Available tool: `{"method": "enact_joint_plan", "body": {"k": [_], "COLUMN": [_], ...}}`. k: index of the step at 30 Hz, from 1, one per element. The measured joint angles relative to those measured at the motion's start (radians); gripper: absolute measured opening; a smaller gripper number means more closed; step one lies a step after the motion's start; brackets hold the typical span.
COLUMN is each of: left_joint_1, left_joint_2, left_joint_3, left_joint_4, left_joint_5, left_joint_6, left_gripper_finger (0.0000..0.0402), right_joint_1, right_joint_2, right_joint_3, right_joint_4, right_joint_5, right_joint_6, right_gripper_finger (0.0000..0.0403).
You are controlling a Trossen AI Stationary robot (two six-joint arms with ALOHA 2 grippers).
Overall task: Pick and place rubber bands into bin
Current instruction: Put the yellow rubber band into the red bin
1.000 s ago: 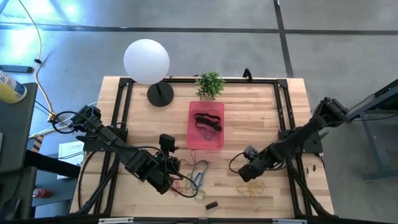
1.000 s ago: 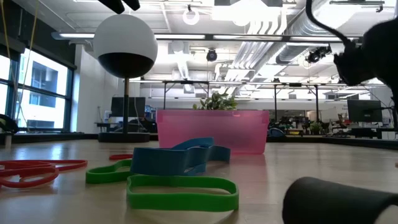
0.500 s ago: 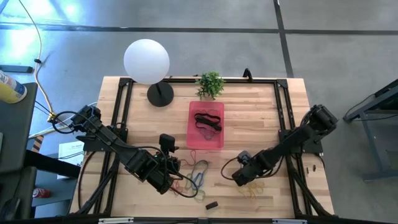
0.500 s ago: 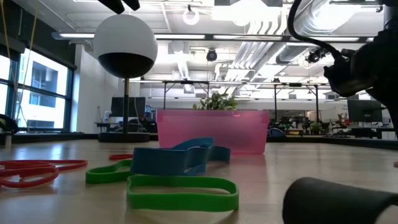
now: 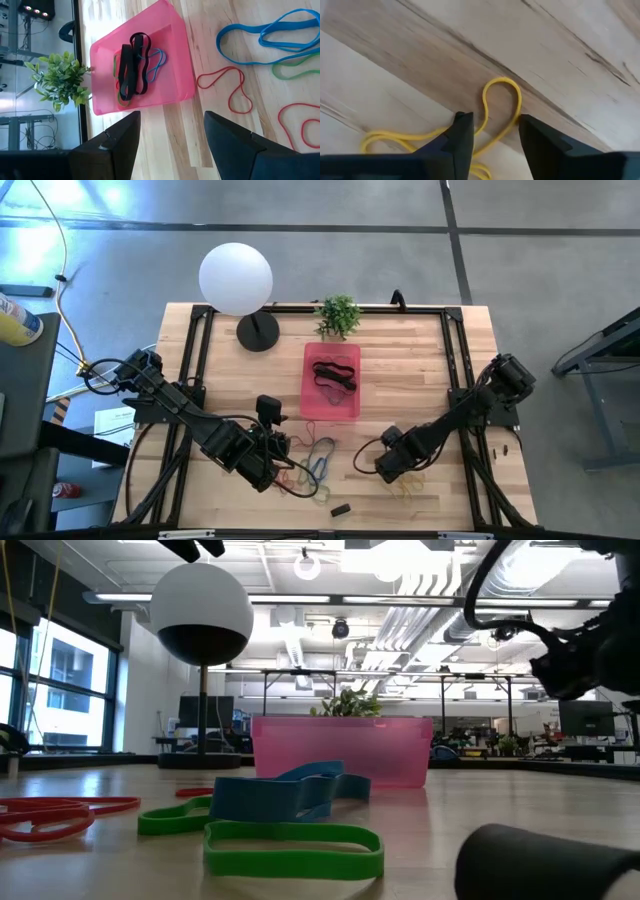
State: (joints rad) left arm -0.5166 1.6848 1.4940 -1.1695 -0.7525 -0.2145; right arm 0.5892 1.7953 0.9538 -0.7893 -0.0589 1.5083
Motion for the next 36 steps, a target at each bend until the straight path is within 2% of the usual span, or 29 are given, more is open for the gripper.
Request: {"method": "enact_joint_plan", "body": {"k": [15, 25, 32, 36], "left_joint_1": [0.0, 0.0, 0.0, 0.0], "left_joint_2": [0.0, 0.0, 0.0, 0.0], "left_joint_3": [0.0, 0.0, 0.0, 0.0], "left_joint_4": [0.0, 0.0, 0.0, 0.0], "left_joint_5": [0.0, 0.0, 0.0, 0.0], "left_joint_6": [0.0, 0.0, 0.0, 0.0], "left_gripper_finger": [0.0209, 0.0209, 0.0209, 0.0209], "right_joint_1": [0.0, 0.001, 0.004, 0.005], "right_joint_2": [0.001, 0.001, -0.002, -0.005], "right_joint_3": [-0.002, -0.003, -0.001, 0.046], "right_joint_4": [-0.003, 0.041, 0.069, 0.02], "right_joint_5": [-0.004, -0.008, 0.011, 0.097], "right_joint_6": [-0.051, -0.11, -0.145, -0.177], "right_gripper_finger": [0.0087, 0.0007, 0.0002, 0.0002]}}
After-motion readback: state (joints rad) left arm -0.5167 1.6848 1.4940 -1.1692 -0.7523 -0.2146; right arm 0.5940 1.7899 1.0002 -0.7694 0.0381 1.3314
